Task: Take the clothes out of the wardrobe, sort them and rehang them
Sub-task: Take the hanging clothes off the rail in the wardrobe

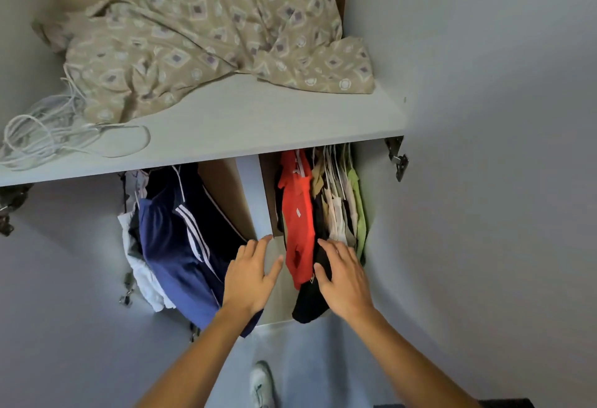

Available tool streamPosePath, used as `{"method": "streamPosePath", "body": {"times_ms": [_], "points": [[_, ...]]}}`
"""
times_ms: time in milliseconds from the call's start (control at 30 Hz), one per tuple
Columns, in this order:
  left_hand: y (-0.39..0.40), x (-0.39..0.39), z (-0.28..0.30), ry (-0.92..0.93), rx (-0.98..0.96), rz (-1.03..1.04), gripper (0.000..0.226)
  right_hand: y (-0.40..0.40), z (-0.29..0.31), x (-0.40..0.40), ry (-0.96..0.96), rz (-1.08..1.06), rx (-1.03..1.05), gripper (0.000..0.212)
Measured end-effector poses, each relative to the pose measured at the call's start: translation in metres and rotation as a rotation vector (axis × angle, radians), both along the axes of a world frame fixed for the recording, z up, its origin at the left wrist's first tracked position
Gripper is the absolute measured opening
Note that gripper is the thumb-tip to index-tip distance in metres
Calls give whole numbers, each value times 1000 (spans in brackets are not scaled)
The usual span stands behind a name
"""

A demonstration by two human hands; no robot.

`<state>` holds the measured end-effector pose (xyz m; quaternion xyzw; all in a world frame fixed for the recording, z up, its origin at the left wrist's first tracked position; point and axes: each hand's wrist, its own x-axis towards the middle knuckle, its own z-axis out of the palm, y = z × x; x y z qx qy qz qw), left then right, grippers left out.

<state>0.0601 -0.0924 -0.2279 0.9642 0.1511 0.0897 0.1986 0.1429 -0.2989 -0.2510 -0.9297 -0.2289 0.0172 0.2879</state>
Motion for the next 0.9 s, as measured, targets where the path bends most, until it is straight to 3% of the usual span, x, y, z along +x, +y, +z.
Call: {"method": "streamPosePath", "body": {"times_ms": [233, 467, 667, 833, 900], "points": [[28, 111, -2, 101, -82, -125, 64, 26, -2, 58, 12, -155, -79, 62], [15, 183, 1, 232, -135, -119, 66, 45, -5, 91, 56, -140, -236, 64], [15, 195, -4, 261, -223, -2, 42, 46, -9, 112, 54, -120, -375, 60], [41, 174, -8, 212, -177, 44, 27, 64, 1, 116, 0, -165, -531, 39], [55, 165, -10, 211, -165, 74, 25, 78, 10, 116, -4, -149, -599, 45]]}}
